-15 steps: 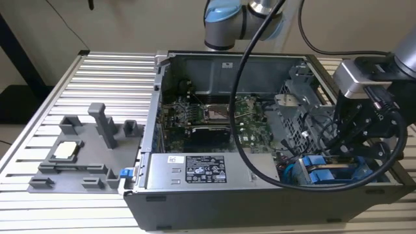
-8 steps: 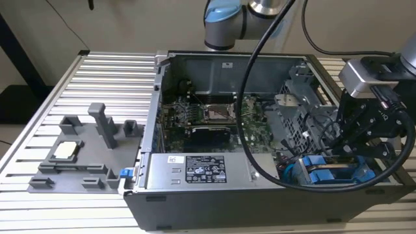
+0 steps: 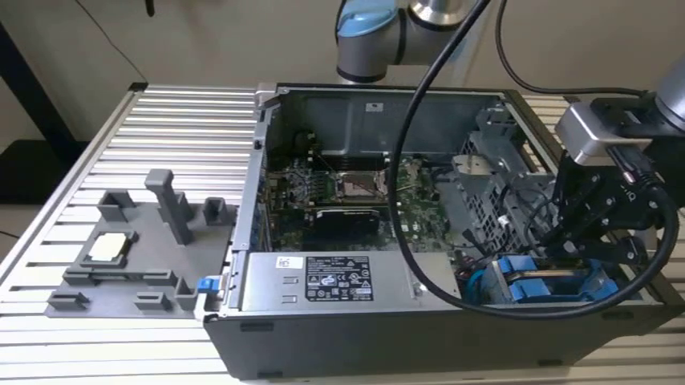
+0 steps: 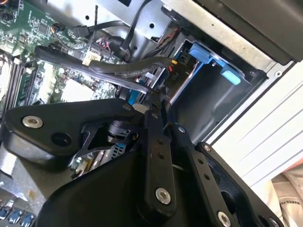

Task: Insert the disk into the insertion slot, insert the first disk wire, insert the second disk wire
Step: 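Insert the second disk wire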

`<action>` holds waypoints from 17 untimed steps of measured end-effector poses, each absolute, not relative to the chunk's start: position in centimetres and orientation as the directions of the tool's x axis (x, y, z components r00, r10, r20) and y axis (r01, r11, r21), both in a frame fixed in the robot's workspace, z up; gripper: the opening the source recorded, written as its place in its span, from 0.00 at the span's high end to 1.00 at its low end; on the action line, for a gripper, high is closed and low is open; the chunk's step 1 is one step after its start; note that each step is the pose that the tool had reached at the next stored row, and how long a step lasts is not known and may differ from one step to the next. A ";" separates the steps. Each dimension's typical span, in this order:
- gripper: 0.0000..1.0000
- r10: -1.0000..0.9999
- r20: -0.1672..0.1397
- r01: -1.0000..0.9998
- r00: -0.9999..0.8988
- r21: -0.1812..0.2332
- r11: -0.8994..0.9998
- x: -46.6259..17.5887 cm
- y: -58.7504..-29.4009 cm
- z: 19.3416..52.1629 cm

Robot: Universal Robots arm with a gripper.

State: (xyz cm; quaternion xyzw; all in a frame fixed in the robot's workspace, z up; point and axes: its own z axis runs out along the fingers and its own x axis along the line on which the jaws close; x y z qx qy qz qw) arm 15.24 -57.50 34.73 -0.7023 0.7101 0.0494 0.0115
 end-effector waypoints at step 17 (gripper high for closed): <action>0.84 -0.996 -0.083 -0.998 -0.024 0.054 0.020 15.5 -57.6 34.2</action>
